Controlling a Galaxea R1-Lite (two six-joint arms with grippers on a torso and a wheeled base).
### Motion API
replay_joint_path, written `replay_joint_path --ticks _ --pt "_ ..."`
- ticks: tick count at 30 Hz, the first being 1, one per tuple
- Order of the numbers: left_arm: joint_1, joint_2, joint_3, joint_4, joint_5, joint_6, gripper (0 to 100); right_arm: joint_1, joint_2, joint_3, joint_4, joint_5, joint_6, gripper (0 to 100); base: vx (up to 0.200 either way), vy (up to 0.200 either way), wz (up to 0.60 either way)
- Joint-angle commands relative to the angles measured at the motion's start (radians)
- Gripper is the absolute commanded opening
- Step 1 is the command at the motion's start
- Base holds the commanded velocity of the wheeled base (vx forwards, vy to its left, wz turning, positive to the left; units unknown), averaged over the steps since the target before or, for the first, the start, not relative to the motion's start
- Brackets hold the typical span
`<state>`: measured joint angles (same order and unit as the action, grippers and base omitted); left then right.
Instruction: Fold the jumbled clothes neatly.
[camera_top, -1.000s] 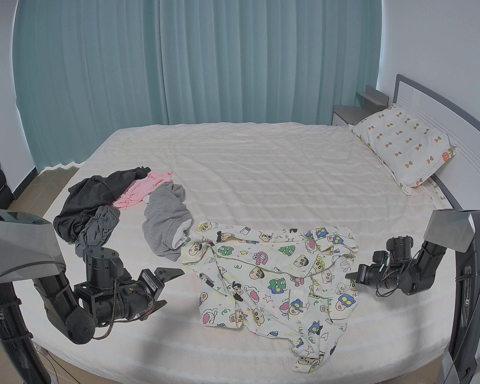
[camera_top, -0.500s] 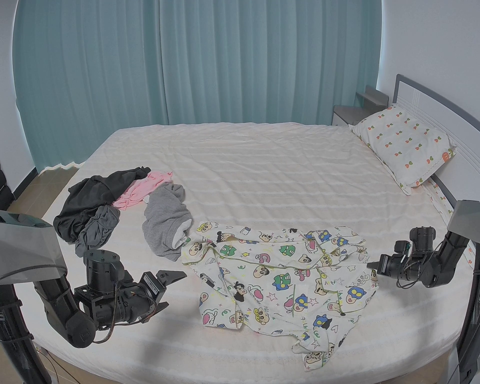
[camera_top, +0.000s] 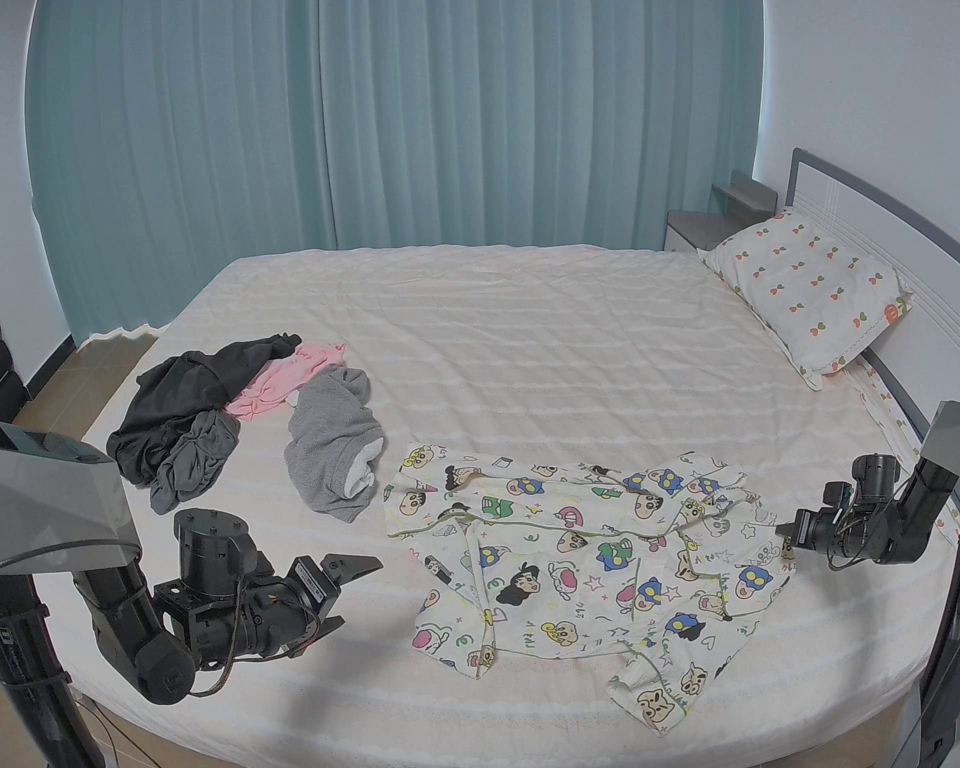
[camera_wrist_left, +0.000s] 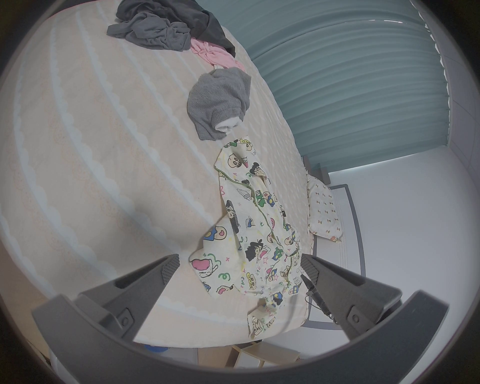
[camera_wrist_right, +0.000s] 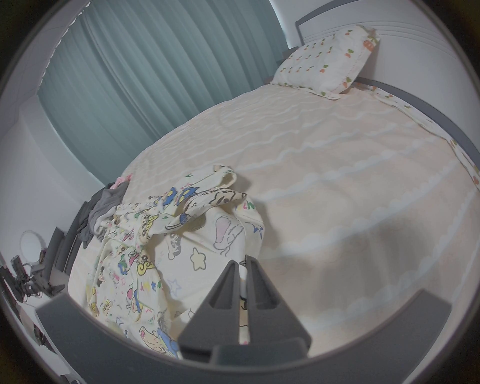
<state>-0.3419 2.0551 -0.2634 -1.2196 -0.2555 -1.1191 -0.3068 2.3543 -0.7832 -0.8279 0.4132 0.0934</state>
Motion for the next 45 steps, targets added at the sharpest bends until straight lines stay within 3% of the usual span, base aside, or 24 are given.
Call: replay_joint_path --ticks 1,2,3,9,11,15,18,22,35,45 --pt "-0.012 0.003 0.001 -0.001 -0.001 -0.001 100 -0.020 0.026 -0.019 0.001 -0.001 -0.001 0 0.000 0.000 0.00" --pt "-0.017 0.003 -0.004 -0.001 -0.002 -0.001 100 -0.020 0.025 -0.014 0.003 -0.001 -0.008 0 0.000 0.000 0.00" --pt "-0.023 0.003 -0.010 -0.001 -0.002 -0.002 100 -0.020 0.023 -0.014 0.004 -0.001 -0.012 100 0.000 0.000 0.00" --pt "-0.101 0.073 -0.146 0.011 0.036 0.012 100 0.005 -0.020 0.024 -0.016 0.009 -0.017 100 0.000 0.000 0.00" --pt "-0.144 0.105 -0.229 0.049 0.059 0.070 100 0.023 -0.047 0.042 -0.039 0.010 -0.006 100 0.000 0.000 0.00" --pt "-0.212 0.151 -0.418 0.331 0.104 0.236 100 0.038 -0.078 0.082 -0.108 0.006 -0.001 100 0.000 0.000 0.00" --pt "-0.259 0.198 -0.600 0.572 0.176 0.248 100 0.058 -0.079 0.107 -0.152 0.006 -0.001 100 0.000 0.000 0.00" --pt "-0.272 0.211 -0.729 0.804 0.165 0.325 100 0.072 -0.073 0.130 -0.191 0.006 -0.003 100 0.000 0.000 0.00" --pt "-0.266 0.373 -0.932 0.887 0.190 0.409 100 0.089 -0.066 0.144 -0.215 0.009 -0.003 100 0.000 0.000 0.00" --pt "-0.264 0.378 -0.955 0.959 0.226 0.437 100 0.087 -0.046 0.134 -0.215 0.009 -0.003 100 0.000 0.000 0.00"
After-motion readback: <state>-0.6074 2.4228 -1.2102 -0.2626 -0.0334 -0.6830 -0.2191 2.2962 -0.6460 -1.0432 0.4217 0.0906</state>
